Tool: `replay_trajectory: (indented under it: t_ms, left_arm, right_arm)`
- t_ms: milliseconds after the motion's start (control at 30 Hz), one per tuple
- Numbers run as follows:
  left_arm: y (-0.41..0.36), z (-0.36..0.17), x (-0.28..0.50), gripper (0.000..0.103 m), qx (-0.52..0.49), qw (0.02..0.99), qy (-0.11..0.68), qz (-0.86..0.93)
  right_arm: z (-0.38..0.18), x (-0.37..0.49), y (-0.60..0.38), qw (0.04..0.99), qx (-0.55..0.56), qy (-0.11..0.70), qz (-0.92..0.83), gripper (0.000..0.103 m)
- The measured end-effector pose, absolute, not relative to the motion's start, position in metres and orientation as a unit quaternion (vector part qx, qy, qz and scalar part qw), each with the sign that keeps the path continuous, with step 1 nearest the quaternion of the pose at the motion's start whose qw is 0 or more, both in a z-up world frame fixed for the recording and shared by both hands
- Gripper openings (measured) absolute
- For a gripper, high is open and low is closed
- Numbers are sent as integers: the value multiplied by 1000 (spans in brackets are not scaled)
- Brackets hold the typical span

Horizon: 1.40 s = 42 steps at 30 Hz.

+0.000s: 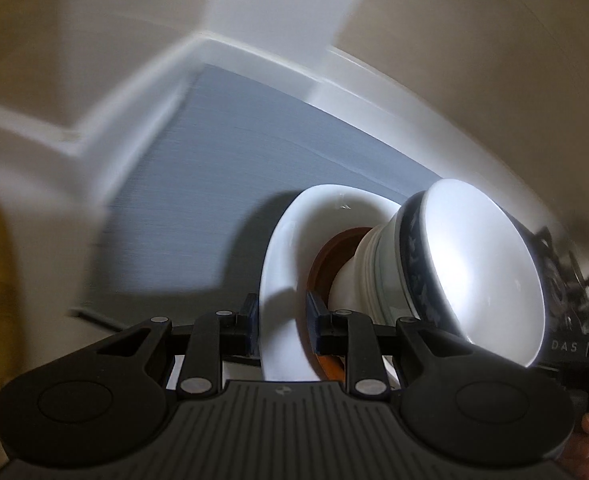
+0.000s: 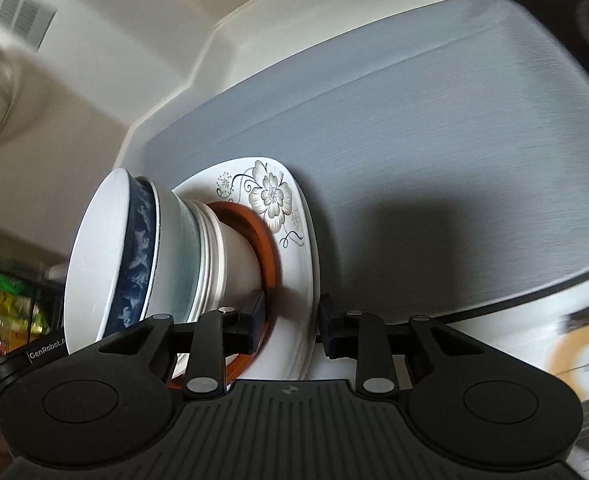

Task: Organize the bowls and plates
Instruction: 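Lower the bowl stack with both tools onto the orange plate, then open both tools and withdraw them from the bowl stack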

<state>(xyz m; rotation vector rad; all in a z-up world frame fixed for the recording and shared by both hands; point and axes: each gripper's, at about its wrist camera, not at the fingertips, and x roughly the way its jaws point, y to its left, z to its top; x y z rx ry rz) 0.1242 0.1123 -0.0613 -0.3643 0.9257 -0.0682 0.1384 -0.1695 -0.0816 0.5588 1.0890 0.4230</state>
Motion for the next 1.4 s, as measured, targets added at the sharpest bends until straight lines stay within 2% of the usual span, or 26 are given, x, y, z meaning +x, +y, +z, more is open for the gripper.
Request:
replay_trajectory:
  t_ms: [267,533,600,667,767,900,967,1033,1300,1400]
  left_arm:
    - [32,-65,144,27,-155,882,440,-57]
    - [7,-61,143,28,-134,889,437,-30]
    - [2,-57,136,38,-112,895,431,-8]
    - [0,-52,124,56,-106,898,426,14]
    - [-5,-45,107,69,-101,899,424,42]
    - [-8,-30,88,79,-94,902,416,65]
    - [-11,-23,80,85,-93,904,412,68]
    - [-15,-17,74,86,-91,906,408,62]
    - [-19,-2,61,86,-83,913,397,34]
    - [-17,2,60,93,-74,910,406,24]
  right_arm:
    - [-84,149,-248,814,264,493,159,30]
    - [-88,151,-269,812,259,493,176,30]
    - [-86,154,-272,811,253,495,182,31]
    - [-85,154,-272,814,244,492,189,33]
    - [-77,147,-275,828,224,477,193,36]
    - [-66,128,-286,836,214,462,203,47]
    - [-61,115,-288,840,204,458,208,50]
    - [-57,103,-289,843,194,456,207,54]
    - [-34,73,-270,878,133,418,193,83]
    - [-21,63,-259,894,105,397,180,94]
